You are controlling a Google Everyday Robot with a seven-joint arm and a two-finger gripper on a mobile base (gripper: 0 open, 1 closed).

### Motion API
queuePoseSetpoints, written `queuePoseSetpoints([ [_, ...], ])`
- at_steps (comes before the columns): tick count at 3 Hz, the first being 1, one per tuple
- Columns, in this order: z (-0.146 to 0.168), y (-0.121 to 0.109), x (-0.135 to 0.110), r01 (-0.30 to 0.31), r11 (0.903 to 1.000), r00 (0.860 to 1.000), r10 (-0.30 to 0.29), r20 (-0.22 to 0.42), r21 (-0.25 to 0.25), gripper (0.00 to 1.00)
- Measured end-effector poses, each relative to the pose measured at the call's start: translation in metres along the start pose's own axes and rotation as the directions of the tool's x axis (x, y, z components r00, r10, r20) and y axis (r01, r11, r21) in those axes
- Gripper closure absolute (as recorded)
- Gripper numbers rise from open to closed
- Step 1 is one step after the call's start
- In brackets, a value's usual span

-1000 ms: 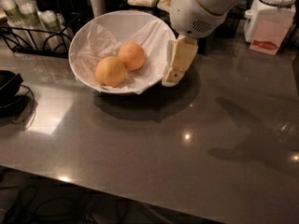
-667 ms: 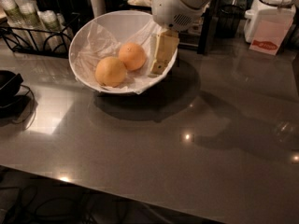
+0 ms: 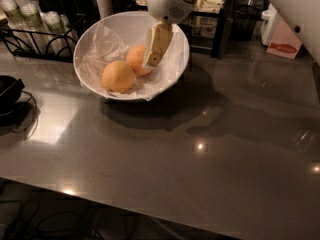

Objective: Pick orange from white bowl

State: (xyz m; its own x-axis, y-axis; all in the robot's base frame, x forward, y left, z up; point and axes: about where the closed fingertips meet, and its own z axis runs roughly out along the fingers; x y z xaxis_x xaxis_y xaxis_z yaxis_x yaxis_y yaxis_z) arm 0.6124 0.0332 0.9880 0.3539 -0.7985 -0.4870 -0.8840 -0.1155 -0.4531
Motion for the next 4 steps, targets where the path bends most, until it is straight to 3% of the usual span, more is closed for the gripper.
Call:
queuePoseSetpoints([
  [2,0.002,0.003,0.004,-0.028,0.9996,0.999,0.028,-0.019,0.004,0.00],
  [3,0.012,0.007,0.011,-0.082,0.9963,0.997,0.081,-0.014,-0.024,0.00],
  [4,0.024,0.010,0.015,-0.130,0.9871,0.991,0.130,-0.005,-0.094,0.00],
])
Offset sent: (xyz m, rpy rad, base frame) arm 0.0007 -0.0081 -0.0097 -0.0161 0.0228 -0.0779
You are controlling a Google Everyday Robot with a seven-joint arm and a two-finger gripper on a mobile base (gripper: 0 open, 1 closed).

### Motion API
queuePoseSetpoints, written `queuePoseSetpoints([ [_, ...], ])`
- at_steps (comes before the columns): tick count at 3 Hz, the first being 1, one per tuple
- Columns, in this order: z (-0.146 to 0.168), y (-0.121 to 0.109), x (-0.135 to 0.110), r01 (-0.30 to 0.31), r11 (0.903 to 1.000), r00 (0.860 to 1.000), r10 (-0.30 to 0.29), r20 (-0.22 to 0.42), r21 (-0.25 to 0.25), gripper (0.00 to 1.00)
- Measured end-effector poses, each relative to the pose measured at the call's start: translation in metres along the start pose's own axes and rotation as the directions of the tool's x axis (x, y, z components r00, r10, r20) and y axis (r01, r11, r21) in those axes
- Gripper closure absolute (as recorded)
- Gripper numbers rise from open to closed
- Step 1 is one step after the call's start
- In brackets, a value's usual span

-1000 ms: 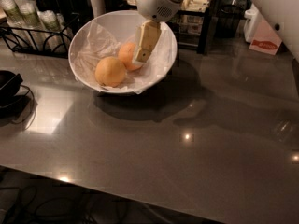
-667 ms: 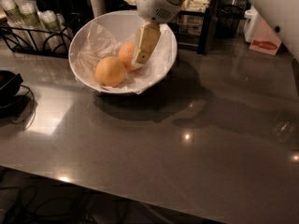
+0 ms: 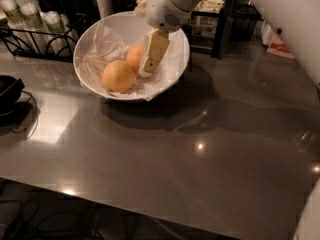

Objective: Pick orange from white bowl

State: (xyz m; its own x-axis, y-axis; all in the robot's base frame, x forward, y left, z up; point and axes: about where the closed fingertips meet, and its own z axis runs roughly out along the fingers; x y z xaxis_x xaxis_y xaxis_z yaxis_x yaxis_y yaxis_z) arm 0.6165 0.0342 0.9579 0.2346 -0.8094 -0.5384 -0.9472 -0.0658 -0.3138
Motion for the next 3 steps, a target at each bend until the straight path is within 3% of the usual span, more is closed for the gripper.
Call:
queuePoseSetpoints([
  [2,0.0117,0.0001,-0.0034,-0.004,0.9939,0.999,0.008,0.039,-0.110,0.00],
  [3,0.0120,0.0001,-0.0034,-0.004,0.9939,0.999,0.008,0.040,-0.110,0.00],
])
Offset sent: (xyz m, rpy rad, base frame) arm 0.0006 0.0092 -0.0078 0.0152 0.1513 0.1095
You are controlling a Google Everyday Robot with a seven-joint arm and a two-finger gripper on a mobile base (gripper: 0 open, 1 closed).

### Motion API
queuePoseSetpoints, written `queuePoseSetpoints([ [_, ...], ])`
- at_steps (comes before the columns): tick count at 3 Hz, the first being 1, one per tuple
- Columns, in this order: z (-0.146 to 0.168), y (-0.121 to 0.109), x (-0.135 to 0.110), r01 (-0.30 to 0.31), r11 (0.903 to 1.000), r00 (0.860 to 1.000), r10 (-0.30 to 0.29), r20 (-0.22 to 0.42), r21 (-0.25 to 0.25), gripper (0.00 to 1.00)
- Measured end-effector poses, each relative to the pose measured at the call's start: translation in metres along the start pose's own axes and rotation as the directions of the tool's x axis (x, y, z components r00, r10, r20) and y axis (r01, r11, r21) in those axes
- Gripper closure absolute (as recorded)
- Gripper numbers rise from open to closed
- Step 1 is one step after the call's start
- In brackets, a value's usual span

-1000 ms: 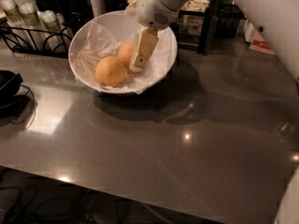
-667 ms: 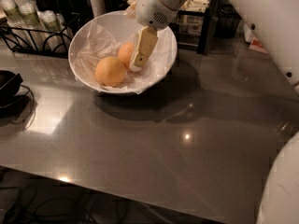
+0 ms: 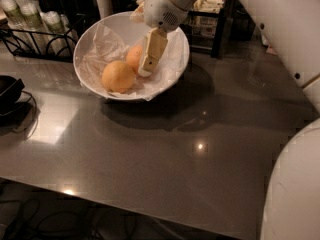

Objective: Pick orange from white bowl

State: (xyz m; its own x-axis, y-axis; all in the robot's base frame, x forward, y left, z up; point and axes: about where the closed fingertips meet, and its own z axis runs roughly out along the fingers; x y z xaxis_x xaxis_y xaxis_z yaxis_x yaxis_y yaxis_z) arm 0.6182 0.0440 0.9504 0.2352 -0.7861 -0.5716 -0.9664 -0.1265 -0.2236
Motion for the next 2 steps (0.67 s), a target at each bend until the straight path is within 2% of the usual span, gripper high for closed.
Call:
queuePoseSetpoints([
  [1,0.0007,-0.0001,-0.0001,0.000,1.0000,1.000,0.000,0.001,-0.001,0.10],
  [2,0.0067,-0.0006,-0.0010,0.016,0.9998,1.000,-0.016,0.013,-0.010,0.13],
])
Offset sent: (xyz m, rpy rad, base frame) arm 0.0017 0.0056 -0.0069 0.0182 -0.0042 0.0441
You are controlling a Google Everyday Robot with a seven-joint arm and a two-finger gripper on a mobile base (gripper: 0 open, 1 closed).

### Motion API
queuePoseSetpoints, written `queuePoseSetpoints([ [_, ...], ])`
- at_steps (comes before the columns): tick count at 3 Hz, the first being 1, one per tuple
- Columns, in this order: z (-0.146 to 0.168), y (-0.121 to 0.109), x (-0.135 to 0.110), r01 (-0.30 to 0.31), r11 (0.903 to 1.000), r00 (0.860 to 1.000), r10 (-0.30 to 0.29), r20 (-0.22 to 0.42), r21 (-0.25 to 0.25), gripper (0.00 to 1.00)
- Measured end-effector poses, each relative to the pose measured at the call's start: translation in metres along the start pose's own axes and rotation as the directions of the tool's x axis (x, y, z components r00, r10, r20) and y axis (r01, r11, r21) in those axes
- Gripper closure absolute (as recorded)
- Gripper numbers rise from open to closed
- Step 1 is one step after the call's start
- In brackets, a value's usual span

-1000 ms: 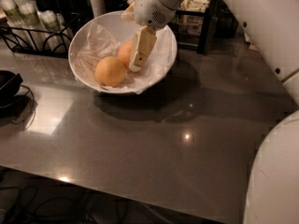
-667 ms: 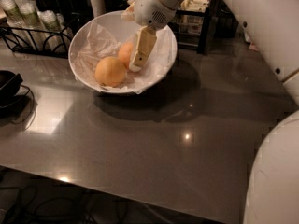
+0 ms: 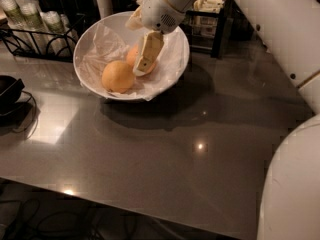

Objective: Pick orange from white bowl

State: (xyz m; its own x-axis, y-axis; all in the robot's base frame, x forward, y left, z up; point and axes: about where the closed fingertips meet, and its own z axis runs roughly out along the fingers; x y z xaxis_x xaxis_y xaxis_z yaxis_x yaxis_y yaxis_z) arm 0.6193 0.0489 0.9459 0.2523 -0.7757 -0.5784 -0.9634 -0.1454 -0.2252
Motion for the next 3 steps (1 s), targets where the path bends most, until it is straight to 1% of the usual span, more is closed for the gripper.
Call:
queuePoseSetpoints([
  [1,0.009,-0.004,-0.002,0.064,0.9978,0.998,-0.064,0.008,-0.013,0.13],
  [2,0.025,-0.011,-0.004,0.137,0.9896,0.990,-0.137,0.019,-0.043,0.13],
  [3,0.042,-0.015,-0.004,0.188,0.9792,0.982,-0.186,0.028,-0.076,0.14],
])
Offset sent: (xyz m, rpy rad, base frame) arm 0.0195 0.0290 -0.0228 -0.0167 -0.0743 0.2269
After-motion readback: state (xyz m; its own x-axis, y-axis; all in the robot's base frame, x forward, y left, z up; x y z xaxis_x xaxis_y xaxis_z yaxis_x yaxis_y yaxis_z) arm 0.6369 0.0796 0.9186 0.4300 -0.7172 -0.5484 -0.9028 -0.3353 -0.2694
